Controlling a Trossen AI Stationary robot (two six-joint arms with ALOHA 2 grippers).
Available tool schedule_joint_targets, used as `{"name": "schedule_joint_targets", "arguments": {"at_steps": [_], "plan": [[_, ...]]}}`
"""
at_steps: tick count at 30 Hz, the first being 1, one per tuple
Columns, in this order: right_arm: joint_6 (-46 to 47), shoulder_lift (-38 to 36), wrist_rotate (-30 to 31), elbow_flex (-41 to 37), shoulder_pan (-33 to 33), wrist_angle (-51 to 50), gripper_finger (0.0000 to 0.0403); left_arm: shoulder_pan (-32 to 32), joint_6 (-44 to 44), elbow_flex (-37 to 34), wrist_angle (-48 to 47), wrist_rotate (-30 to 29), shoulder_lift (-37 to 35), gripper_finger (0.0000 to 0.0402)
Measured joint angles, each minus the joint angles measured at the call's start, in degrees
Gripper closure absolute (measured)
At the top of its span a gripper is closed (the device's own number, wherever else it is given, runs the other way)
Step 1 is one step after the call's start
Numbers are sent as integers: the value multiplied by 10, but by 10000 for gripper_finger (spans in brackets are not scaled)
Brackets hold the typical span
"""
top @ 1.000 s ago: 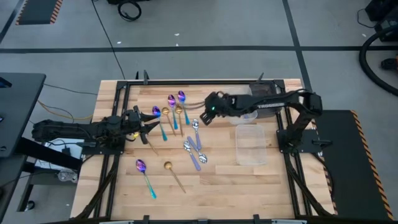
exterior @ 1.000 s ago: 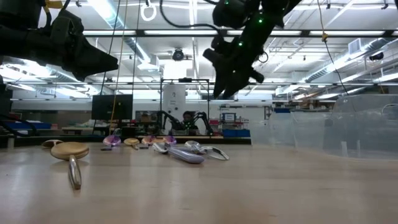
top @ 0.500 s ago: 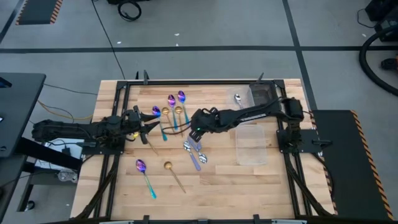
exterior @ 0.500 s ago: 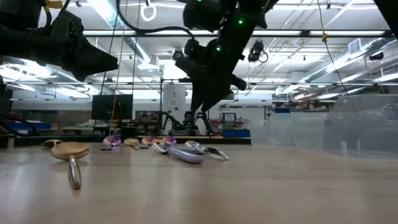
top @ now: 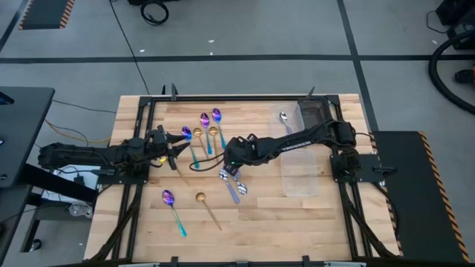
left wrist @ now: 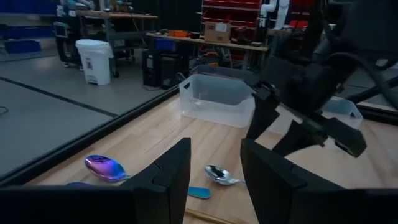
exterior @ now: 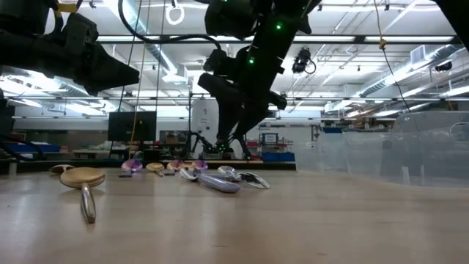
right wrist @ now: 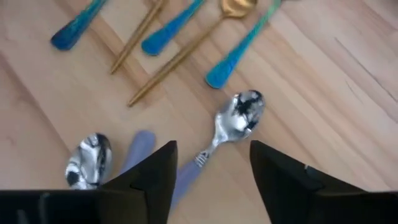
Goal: Sort silverware by color (type)
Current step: Put the purple spoon into the top transparent bin
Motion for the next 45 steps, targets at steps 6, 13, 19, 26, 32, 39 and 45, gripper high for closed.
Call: {"name": "schedule_joint_targets", "arguments": {"at_steps": [6,13,19,26,32,39,45], "plan": [[30,0,10,-35,3,50,138,0,0,0,2,-2,0,253],[40,0,5,-62,-1,93,146,0,1,0,11,-2,0,253],[40,11,-1,-64,1,114,166,0,2,0,12,-2,0,253],[43,51,-33,-62,-8,112,170,0,2,0,15,-1,0,253],[48,56,-59,-59,-16,98,186,1,2,0,13,-1,0,253],[-2,50,-104,-59,-32,91,264,1,3,0,14,-1,0,253],[-38,47,-126,-59,-42,80,352,1,15,0,13,-1,0,253]]}}
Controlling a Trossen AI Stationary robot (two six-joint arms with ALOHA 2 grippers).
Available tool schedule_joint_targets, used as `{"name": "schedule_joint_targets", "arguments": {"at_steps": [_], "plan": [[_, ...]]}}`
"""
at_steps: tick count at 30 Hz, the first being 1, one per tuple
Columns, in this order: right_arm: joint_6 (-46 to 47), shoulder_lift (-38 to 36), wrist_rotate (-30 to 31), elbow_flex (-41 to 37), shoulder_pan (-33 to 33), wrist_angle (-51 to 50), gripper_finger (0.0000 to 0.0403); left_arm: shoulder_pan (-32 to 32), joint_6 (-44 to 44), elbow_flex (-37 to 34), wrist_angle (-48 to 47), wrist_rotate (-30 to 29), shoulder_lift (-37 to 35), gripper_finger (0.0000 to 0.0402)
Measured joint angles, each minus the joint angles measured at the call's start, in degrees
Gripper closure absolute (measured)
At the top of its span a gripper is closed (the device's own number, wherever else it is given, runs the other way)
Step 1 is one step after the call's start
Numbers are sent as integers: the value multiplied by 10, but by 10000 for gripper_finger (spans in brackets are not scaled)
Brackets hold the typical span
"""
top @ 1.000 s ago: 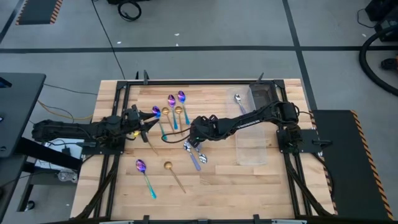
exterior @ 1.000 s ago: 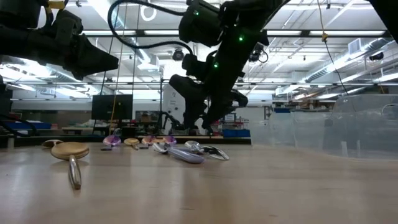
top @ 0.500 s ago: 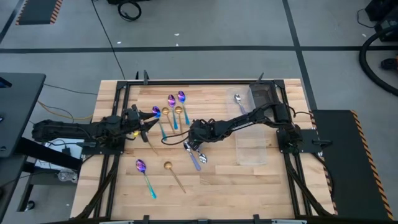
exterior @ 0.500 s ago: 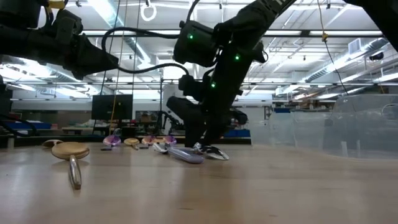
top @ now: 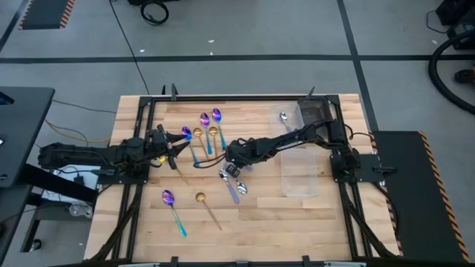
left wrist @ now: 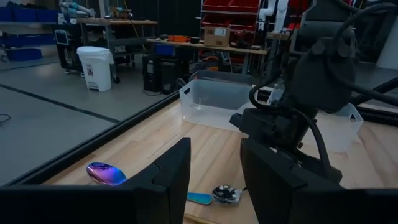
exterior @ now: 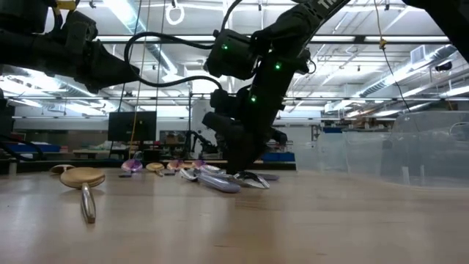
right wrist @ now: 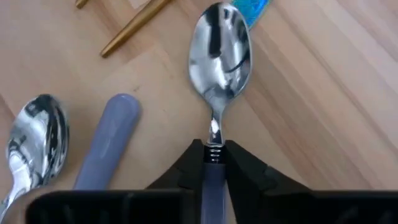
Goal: Sort silverware by color (type)
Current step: Put the purple spoon into the top transparent bin
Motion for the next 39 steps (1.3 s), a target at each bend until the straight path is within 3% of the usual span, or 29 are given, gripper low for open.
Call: {"name": "schedule_joint_targets", "arguments": {"at_steps": [7,17,25,28,31,34,39], "plan": [[-18,-23,-13,-4,-7,-30,360,0,0,0,0,0,0,253],[-29,-87,36,-4,-17,-76,398,0,0,0,1,0,0,253],[-50,-113,44,-3,-23,-96,392,0,0,0,1,0,0,253],[-123,-95,43,-3,-21,-82,381,0,0,0,1,0,0,253],[-173,-75,2,-3,-22,-54,359,0,0,0,1,0,0,253],[-207,-64,-36,-3,-30,-26,327,0,0,0,1,0,0,253],[-249,-55,-42,-3,-41,-24,268,0,0,0,2,0,0,253]]}}
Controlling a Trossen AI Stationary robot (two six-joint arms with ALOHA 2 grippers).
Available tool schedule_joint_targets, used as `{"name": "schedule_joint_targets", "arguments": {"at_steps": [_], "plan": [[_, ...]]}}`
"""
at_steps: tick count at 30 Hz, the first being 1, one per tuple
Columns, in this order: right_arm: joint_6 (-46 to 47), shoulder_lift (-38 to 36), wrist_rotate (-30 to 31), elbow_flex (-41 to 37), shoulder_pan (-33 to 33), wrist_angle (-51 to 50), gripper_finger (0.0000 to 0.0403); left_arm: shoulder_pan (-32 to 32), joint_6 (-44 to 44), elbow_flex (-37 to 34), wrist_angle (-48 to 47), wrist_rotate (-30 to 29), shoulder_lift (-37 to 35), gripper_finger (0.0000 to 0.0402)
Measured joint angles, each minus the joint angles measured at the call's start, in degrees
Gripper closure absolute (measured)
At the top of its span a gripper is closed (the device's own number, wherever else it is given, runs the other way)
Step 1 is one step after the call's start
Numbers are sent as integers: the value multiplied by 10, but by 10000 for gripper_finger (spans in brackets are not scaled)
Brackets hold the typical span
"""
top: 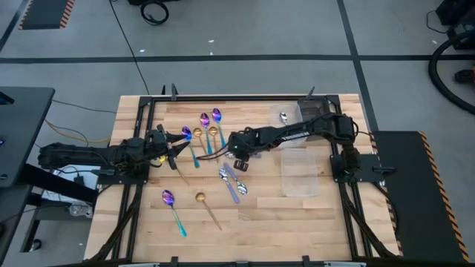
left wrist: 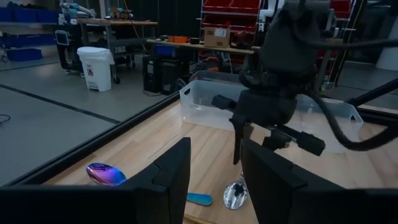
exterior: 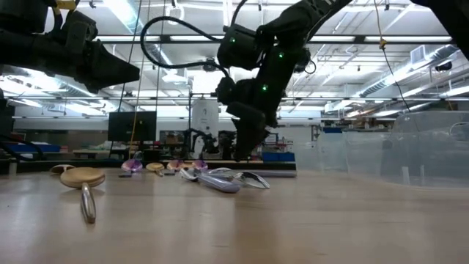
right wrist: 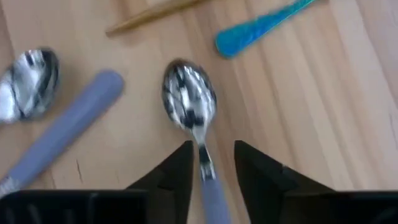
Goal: Sort silverware by color (type)
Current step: Put the purple spoon into the top transparent bin
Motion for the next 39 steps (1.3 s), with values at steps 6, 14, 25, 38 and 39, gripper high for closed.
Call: {"name": "schedule_joint_targets", "arguments": {"at_steps": [6,14,25,38,39], "plan": [[-54,0,-34,-30,-12,39,229,0,0,0,0,0,0,253],[-70,0,-65,-78,-29,132,245,0,0,0,1,0,0,253],[-80,-2,-85,-131,-29,229,278,0,0,0,5,0,0,253],[-50,-4,-90,-148,-21,247,389,0,0,0,5,0,0,253],[-50,-4,-90,-148,-20,250,387,0,0,0,4,0,0,253]]}}
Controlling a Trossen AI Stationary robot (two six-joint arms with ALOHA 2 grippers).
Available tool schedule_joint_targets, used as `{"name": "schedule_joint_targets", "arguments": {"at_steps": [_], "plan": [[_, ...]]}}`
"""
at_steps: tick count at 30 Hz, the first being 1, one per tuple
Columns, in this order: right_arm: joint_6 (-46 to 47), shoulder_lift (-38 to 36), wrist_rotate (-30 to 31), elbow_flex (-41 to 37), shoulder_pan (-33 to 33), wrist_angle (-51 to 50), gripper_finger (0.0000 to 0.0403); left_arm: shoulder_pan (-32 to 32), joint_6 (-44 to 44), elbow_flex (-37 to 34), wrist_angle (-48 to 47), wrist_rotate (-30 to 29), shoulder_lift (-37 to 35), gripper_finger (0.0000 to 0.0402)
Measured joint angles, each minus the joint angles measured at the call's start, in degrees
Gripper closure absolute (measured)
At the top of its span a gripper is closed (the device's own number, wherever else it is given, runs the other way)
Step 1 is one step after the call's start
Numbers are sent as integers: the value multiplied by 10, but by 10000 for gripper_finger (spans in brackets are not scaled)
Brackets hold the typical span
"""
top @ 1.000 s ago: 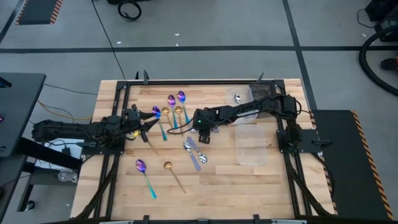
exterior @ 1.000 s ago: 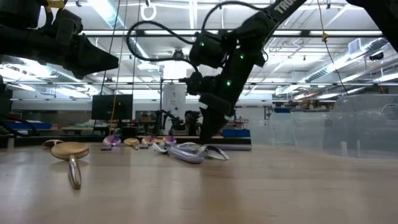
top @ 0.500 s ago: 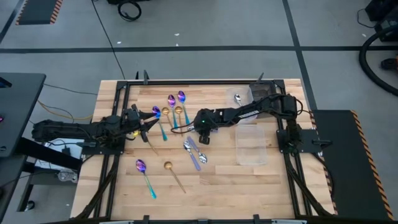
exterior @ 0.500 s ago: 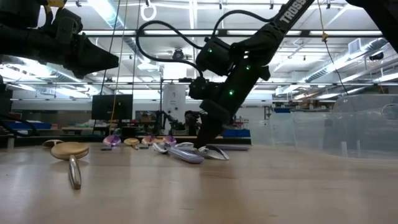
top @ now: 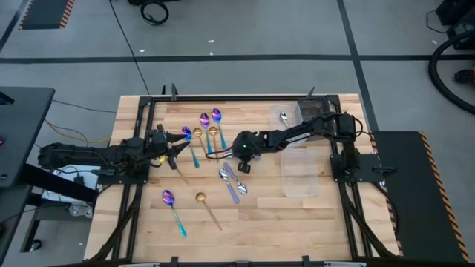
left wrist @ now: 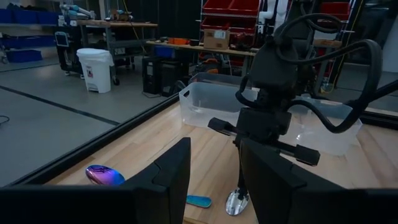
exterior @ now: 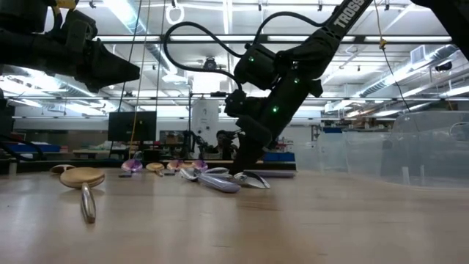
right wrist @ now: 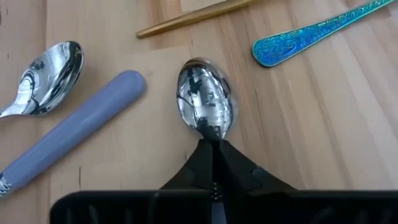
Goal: Sort silverware by color (type)
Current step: Put the purple spoon into the top transparent bin
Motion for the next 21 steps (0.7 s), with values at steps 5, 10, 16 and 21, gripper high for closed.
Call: {"name": "schedule_joint_targets", "arguments": {"at_steps": [5,10,16,21], "plan": [[0,-8,3,-2,1,5,383,0,0,0,-3,0,0,253],[-9,-32,5,-3,-2,7,396,0,0,0,-3,0,0,253],[-9,-37,8,-3,-3,9,396,0,0,0,-3,0,0,253],[0,-38,13,-2,-3,10,396,0,1,0,-3,0,0,253]]}}
